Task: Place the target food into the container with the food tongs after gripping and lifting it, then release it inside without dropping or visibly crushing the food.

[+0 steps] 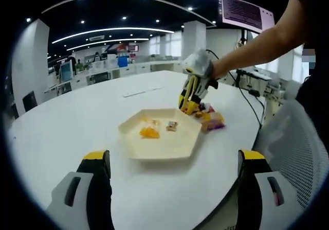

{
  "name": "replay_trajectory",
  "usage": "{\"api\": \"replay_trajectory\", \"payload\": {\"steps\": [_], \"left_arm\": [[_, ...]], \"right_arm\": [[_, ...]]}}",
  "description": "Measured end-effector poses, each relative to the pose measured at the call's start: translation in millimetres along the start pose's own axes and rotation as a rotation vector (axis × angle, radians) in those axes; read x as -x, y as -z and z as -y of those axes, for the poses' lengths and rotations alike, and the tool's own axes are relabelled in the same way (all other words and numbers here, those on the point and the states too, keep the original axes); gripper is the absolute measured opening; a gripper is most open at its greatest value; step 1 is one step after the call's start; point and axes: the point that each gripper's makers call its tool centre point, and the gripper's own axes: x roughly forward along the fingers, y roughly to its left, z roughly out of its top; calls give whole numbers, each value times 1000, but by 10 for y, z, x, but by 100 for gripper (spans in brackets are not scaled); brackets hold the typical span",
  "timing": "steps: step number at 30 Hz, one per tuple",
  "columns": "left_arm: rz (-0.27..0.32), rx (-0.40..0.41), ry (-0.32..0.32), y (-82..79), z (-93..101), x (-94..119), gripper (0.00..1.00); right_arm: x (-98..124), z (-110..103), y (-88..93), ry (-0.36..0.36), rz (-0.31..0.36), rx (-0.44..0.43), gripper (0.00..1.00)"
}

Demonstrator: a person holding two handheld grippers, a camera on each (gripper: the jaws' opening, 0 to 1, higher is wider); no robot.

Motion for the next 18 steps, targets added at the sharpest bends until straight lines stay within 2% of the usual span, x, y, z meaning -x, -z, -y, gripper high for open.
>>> {"api": "replay_trajectory", "payload": {"steps": [12, 18], "left_arm": [[1, -4, 3, -5, 3, 2, 99], [-2, -6, 8, -2, 13, -2, 99]], "right_arm": [[9, 11, 3, 46, -12, -62, 20], [109, 80, 21, 63, -9, -102, 20]]}}
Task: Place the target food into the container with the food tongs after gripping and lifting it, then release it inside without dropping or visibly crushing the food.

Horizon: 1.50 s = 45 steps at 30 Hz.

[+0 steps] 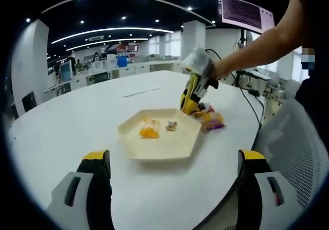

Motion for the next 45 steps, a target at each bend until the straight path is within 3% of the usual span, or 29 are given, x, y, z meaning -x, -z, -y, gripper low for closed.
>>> {"api": "replay_trajectory", "payload": {"steps": [9, 29, 38, 45], "left_arm": [[0, -7, 8, -4, 15, -3, 100], [14, -19, 12, -23, 28, 6, 100], [12, -26, 20, -27, 51, 0, 100], [8, -31, 23, -22, 54, -3, 100]], "right_arm": [[218, 126, -57, 42, 4, -95, 21], [505, 209, -307, 78, 17, -104, 21], [736, 245, -535, 72, 19, -133, 21], [733, 204, -551, 74, 15, -138, 21]]}}
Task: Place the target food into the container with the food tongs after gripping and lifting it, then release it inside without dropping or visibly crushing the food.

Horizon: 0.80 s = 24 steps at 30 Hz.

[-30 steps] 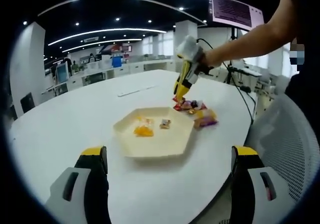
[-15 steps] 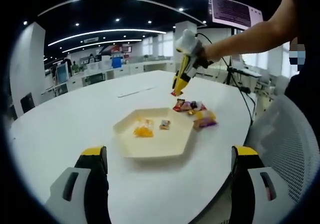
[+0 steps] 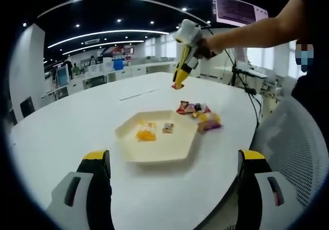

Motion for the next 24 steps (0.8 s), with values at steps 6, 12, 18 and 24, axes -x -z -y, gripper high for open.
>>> {"api": "replay_trajectory", "payload": {"steps": [6, 12, 18, 24], "left_arm": [[4, -2, -1, -8, 3, 2, 100], [9, 2, 0, -14, -3, 8, 100], [14, 7, -4, -26, -7, 15, 100], [11, 0, -2, -25, -1, 12, 100]], "right_arm": [[-3, -35, -60, 5, 7, 2, 21], [-17, -146, -204, -5, 13, 2, 22], [-100, -280, -389, -27, 29, 1, 22], [-202, -509, -632, -55, 44, 32, 22]]}}
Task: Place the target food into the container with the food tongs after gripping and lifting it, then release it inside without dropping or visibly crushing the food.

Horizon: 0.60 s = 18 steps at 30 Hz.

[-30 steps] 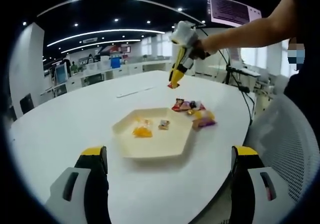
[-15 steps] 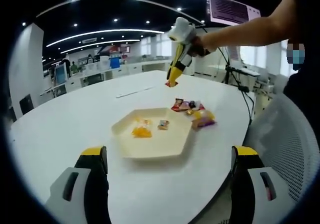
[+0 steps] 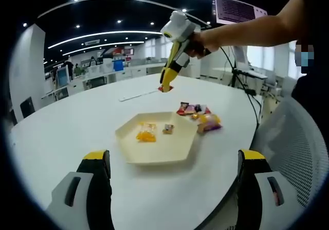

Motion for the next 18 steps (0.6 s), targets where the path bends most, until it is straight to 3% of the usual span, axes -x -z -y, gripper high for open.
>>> {"api": "replay_trajectory", "payload": {"steps": [9, 18], "left_arm": [[4, 3, -5, -3, -22, 0, 100], [10, 10, -14, -12, -44, 11, 100]], "right_arm": [[-161, -245, -238, -37, 17, 44, 22], [-199, -297, -261, -49, 16, 91, 22]]}}
